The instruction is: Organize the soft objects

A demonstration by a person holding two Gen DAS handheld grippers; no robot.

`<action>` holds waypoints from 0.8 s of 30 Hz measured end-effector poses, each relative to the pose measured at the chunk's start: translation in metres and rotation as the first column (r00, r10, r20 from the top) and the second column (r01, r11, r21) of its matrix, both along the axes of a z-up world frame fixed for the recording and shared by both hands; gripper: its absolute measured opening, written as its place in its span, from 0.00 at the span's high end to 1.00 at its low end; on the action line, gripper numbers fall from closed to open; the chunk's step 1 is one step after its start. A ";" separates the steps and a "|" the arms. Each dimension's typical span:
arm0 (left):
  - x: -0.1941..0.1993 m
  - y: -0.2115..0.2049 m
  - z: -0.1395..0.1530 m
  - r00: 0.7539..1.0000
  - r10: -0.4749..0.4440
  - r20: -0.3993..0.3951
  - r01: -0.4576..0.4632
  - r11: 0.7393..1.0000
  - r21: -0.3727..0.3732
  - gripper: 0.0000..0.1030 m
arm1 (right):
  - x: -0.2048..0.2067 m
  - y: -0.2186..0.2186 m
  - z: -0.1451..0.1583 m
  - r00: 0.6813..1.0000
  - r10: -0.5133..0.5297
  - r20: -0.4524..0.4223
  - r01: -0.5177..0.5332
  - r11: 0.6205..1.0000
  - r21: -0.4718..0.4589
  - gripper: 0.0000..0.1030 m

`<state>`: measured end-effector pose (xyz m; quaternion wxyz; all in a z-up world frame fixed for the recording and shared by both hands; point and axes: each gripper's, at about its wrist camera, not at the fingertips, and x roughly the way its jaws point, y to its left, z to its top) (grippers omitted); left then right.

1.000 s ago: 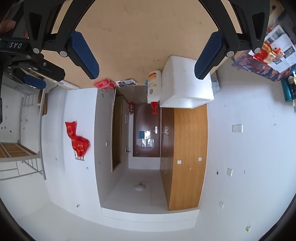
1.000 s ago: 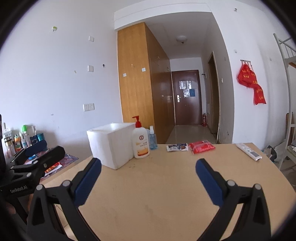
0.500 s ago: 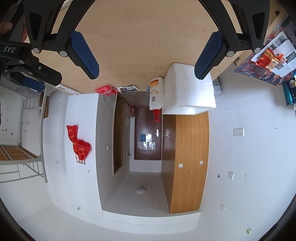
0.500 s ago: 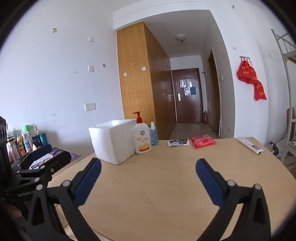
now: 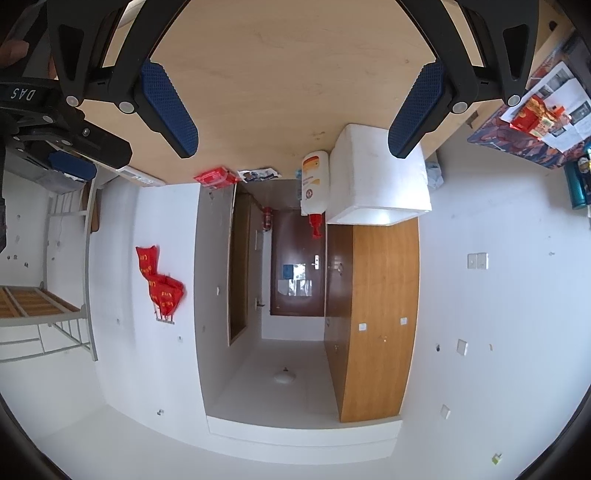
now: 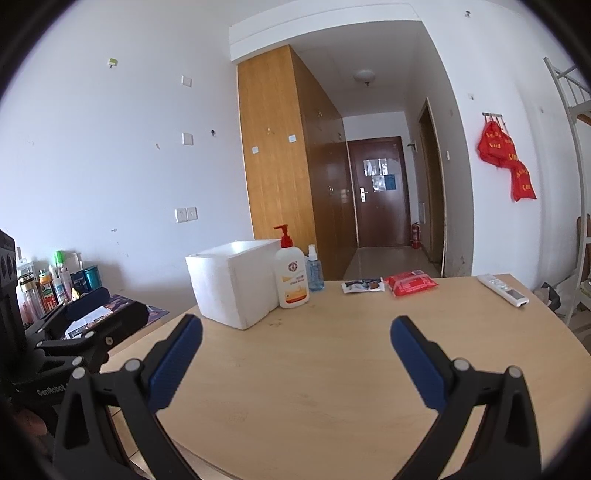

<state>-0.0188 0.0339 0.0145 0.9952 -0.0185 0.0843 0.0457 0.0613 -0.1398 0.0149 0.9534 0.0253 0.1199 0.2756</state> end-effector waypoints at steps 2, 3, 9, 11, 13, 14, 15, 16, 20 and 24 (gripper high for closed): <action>0.000 0.000 0.000 1.000 -0.001 -0.001 0.001 1.000 -0.001 0.00 | 0.000 0.001 -0.001 1.000 0.005 -0.003 -0.005 1.000 -0.002 0.00; 0.000 0.000 0.000 1.000 -0.001 -0.001 0.001 1.000 0.000 0.00 | 0.000 0.001 -0.001 1.000 0.003 -0.002 -0.003 1.000 -0.004 0.00; -0.001 0.000 -0.002 1.000 -0.002 -0.004 0.002 1.000 0.000 0.00 | -0.001 0.001 -0.002 1.000 0.002 -0.003 -0.002 1.000 -0.010 0.00; -0.002 -0.001 -0.003 1.000 -0.002 -0.007 0.002 1.000 -0.001 0.00 | -0.001 0.001 -0.002 1.000 0.005 -0.006 -0.005 1.000 -0.010 0.00; -0.001 -0.001 -0.005 1.000 -0.002 -0.011 0.002 1.000 0.001 0.00 | 0.000 0.001 -0.002 1.000 0.004 -0.007 -0.004 1.000 -0.013 0.00; -0.001 -0.001 -0.005 1.000 0.000 -0.012 0.000 1.000 0.001 0.00 | 0.000 0.001 -0.002 1.000 0.005 -0.007 -0.005 1.000 -0.015 0.00; 0.000 -0.001 -0.005 1.000 0.000 -0.013 0.000 1.000 0.000 0.00 | 0.000 0.001 -0.002 1.000 0.004 -0.005 -0.004 1.000 -0.016 0.00; 0.000 -0.001 -0.006 1.000 -0.001 -0.013 0.001 1.000 -0.002 0.00 | 0.000 0.002 -0.002 1.000 0.004 -0.005 -0.004 1.000 -0.016 0.00; 0.000 -0.002 -0.006 1.000 -0.001 -0.016 0.001 1.000 0.001 0.00 | 0.000 0.001 -0.002 1.000 0.002 -0.008 -0.002 1.000 -0.015 0.00; 0.001 -0.002 -0.006 1.000 0.000 -0.016 0.000 1.000 0.001 0.00 | 0.000 0.001 -0.001 1.000 0.004 -0.007 -0.004 1.000 -0.015 0.00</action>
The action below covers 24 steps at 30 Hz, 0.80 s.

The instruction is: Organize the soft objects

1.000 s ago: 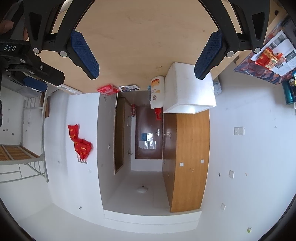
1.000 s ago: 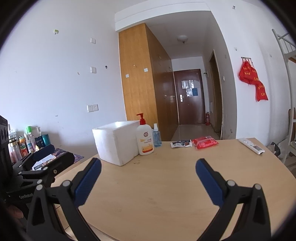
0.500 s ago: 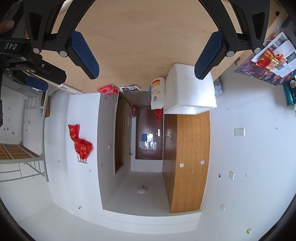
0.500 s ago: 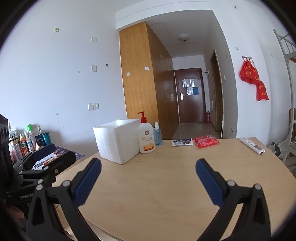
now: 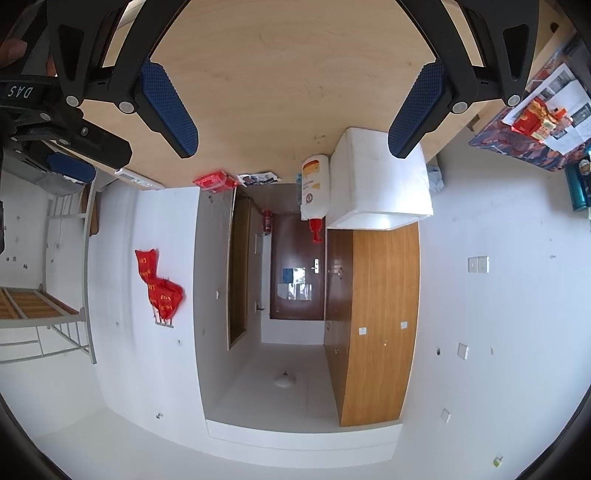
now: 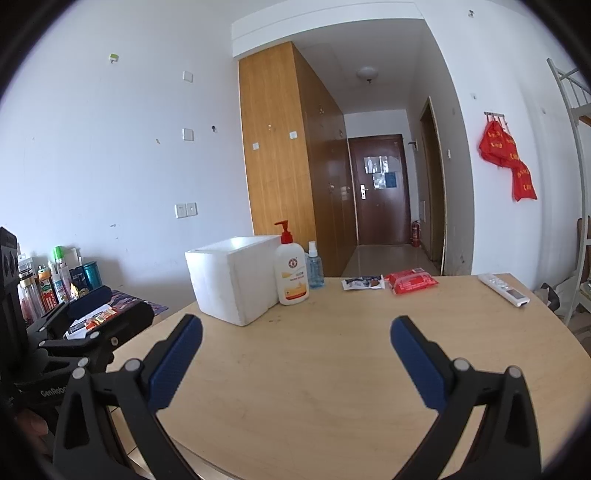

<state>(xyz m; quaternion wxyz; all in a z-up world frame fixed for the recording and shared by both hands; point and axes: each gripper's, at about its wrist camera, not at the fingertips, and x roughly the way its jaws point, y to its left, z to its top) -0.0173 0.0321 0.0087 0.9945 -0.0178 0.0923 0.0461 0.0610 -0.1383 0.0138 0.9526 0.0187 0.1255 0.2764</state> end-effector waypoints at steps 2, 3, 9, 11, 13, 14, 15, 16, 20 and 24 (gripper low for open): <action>0.000 0.000 0.000 1.000 0.001 0.006 -0.001 1.000 0.002 0.00 | -0.001 0.000 0.000 1.000 0.002 0.004 -0.002 1.000 0.001 0.00; 0.000 -0.001 0.001 1.000 0.000 0.006 0.000 1.000 0.002 0.00 | -0.001 0.000 0.000 1.000 0.002 0.005 -0.002 1.000 0.000 0.00; 0.000 -0.002 0.001 1.000 -0.001 0.007 0.001 1.000 0.004 0.00 | 0.000 -0.001 -0.001 1.000 0.000 0.003 0.000 1.000 -0.004 0.00; 0.000 -0.002 0.001 1.000 0.000 0.005 0.000 1.000 0.003 0.00 | 0.000 -0.001 -0.001 1.000 -0.001 0.002 0.001 1.000 -0.005 0.00; 0.001 -0.003 0.001 1.000 -0.001 0.003 0.001 1.000 0.005 0.00 | 0.000 -0.001 -0.001 1.000 -0.001 0.001 0.001 1.000 -0.004 0.00; 0.001 -0.003 0.001 1.000 0.000 0.002 0.000 1.000 0.007 0.00 | 0.000 -0.001 -0.001 1.000 -0.001 0.000 0.001 1.000 -0.005 0.00; 0.001 -0.003 0.001 1.000 0.003 0.001 -0.003 1.000 0.007 0.00 | 0.000 -0.001 -0.001 1.000 -0.001 0.001 0.001 1.000 -0.006 0.00; 0.001 -0.003 0.001 1.000 0.002 0.001 -0.002 1.000 0.009 0.00 | 0.000 -0.001 -0.001 1.000 0.000 0.001 0.000 1.000 -0.006 0.00; 0.001 -0.002 0.002 1.000 0.004 0.000 -0.004 1.000 0.003 0.00 | -0.002 -0.001 -0.002 1.000 0.004 0.001 -0.004 1.000 -0.003 0.00; 0.000 -0.003 0.002 1.000 0.004 0.001 -0.004 1.000 0.009 0.00 | -0.002 0.000 -0.002 1.000 0.005 -0.001 -0.005 1.000 -0.006 0.00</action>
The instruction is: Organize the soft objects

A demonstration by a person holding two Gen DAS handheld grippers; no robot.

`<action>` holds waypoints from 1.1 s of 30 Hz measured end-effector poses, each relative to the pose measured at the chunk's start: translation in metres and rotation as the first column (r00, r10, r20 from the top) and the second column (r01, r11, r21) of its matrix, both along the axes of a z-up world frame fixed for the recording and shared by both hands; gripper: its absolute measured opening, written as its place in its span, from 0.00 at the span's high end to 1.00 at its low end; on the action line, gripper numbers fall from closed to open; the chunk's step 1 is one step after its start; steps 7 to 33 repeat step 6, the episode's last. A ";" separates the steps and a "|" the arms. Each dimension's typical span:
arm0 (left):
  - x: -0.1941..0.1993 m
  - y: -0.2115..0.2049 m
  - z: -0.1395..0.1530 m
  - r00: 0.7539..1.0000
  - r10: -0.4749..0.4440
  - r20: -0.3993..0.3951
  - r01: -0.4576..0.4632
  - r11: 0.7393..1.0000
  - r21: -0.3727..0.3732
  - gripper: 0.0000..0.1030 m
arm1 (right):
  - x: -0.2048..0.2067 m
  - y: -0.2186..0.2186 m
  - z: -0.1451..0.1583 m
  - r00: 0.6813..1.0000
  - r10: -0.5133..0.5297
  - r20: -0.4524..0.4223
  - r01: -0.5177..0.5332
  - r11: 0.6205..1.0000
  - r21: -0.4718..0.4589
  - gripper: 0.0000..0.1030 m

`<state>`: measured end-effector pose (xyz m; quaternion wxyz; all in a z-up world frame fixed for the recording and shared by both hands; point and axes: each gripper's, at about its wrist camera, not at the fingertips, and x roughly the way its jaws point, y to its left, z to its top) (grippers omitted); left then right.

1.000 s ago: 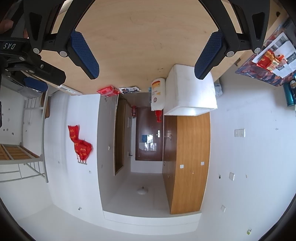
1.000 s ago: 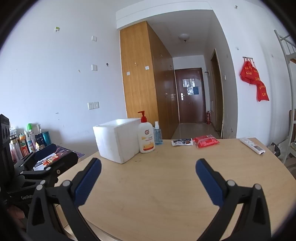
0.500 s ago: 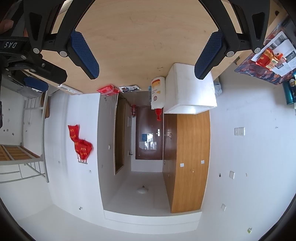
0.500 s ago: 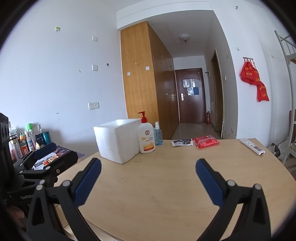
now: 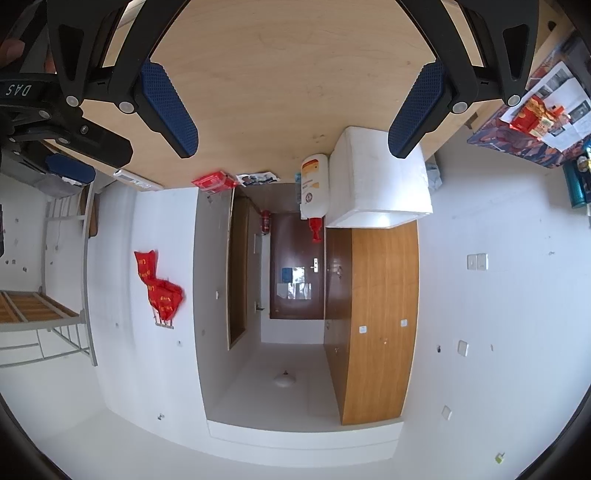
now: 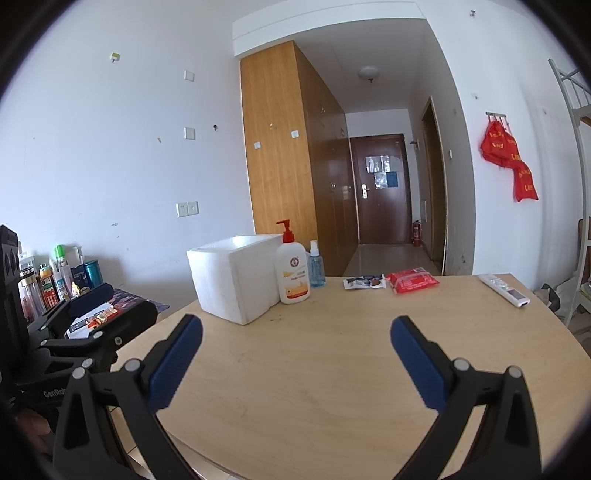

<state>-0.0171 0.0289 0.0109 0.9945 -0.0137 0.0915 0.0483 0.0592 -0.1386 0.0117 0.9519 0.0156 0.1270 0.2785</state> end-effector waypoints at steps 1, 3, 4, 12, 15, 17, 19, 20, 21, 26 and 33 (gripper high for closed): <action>0.000 0.000 0.000 1.000 0.001 0.001 -0.001 1.000 -0.001 0.00 | -0.001 0.000 0.000 1.000 0.000 0.002 0.000 1.000 -0.001 0.00; 0.000 0.000 0.000 1.000 0.000 -0.001 0.000 1.000 -0.001 0.00 | -0.001 0.000 0.000 1.000 0.000 0.001 0.000 1.000 -0.003 0.00; 0.000 0.000 0.000 1.000 0.002 0.000 -0.002 1.000 -0.002 0.00 | -0.001 0.000 0.000 1.000 0.001 0.001 -0.001 1.000 -0.003 0.00; -0.001 0.001 0.000 1.000 0.006 0.003 -0.006 1.000 -0.009 0.00 | -0.001 0.000 0.000 1.000 -0.001 0.000 0.001 1.000 -0.003 0.00; -0.001 0.001 0.000 1.000 0.006 0.003 -0.006 1.000 -0.009 0.00 | -0.001 0.000 0.000 1.000 -0.001 0.000 0.001 1.000 -0.003 0.00; -0.001 0.001 0.000 1.000 0.006 0.003 -0.006 1.000 -0.009 0.00 | -0.001 0.000 0.000 1.000 -0.001 0.000 0.001 1.000 -0.003 0.00; -0.001 0.001 0.000 1.000 0.006 0.003 -0.006 1.000 -0.009 0.00 | -0.001 0.000 0.000 1.000 -0.001 0.000 0.001 1.000 -0.003 0.00; -0.001 0.001 0.000 1.000 0.006 0.003 -0.006 1.000 -0.009 0.00 | -0.001 0.000 0.000 1.000 -0.001 0.000 0.001 1.000 -0.003 0.00; -0.001 0.001 0.000 1.000 0.006 0.003 -0.006 1.000 -0.009 0.00 | -0.001 0.000 0.000 1.000 -0.001 0.000 0.001 1.000 -0.003 0.00; -0.001 0.001 0.000 1.000 0.006 0.003 -0.006 1.000 -0.009 0.00 | -0.001 0.000 0.000 1.000 -0.001 0.000 0.001 1.000 -0.003 0.00; -0.001 0.001 0.000 1.000 0.006 0.003 -0.006 1.000 -0.009 0.00 | -0.001 0.000 0.000 1.000 -0.001 0.000 0.001 1.000 -0.003 0.00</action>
